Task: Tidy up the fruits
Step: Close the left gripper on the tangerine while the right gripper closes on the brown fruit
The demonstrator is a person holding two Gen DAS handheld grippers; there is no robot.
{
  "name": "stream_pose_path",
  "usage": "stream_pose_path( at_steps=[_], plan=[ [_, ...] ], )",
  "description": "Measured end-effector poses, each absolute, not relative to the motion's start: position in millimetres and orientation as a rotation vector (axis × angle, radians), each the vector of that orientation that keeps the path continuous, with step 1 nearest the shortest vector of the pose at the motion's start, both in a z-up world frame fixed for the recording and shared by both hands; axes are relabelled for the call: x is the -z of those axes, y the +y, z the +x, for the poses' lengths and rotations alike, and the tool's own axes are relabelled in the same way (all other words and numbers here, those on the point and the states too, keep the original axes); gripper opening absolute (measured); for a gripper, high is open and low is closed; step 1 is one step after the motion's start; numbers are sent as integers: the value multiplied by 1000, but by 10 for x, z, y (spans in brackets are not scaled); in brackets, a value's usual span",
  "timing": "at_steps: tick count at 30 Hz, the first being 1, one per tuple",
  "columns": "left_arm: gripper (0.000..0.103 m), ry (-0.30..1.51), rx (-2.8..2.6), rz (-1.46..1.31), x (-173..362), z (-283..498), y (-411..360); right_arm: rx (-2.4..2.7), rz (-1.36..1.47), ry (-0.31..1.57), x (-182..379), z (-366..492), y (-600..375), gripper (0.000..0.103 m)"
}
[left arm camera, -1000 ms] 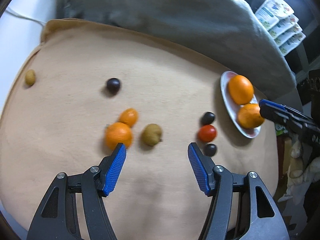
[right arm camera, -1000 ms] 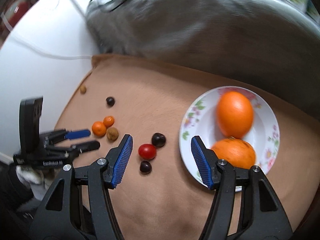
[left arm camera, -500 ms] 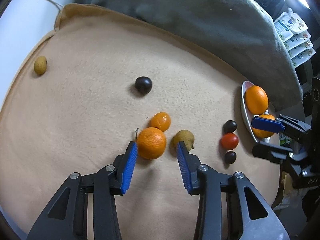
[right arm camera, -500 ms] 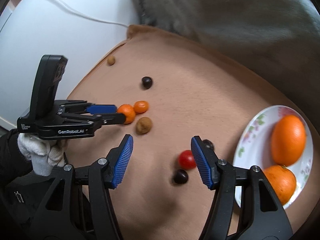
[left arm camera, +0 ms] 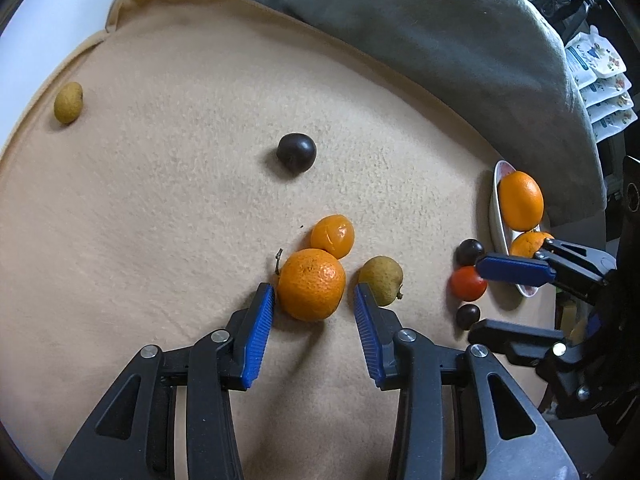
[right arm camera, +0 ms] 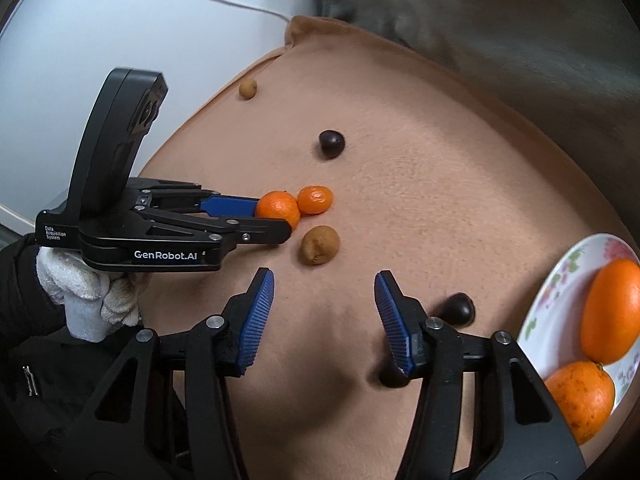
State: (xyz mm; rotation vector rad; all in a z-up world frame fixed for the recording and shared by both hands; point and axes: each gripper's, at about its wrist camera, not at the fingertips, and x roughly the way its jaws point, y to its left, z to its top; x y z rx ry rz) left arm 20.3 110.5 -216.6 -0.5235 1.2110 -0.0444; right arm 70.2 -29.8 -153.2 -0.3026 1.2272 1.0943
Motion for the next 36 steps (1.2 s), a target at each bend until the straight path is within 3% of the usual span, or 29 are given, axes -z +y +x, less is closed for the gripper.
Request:
stream_pose_path(
  at_steps=[4,26,36],
  plan=[
    [32,1205,44,-532,2173,180,1140,-1114,-333,1236,1610,689,-194,52],
    [32,1186,18,-562,2154,64,1294,-1121,-400,1268,1896,774,163,45],
    [32,1184,8,-547,2136,91,1244,-1111,-411,1281,1950,762,210,36]
  ],
)
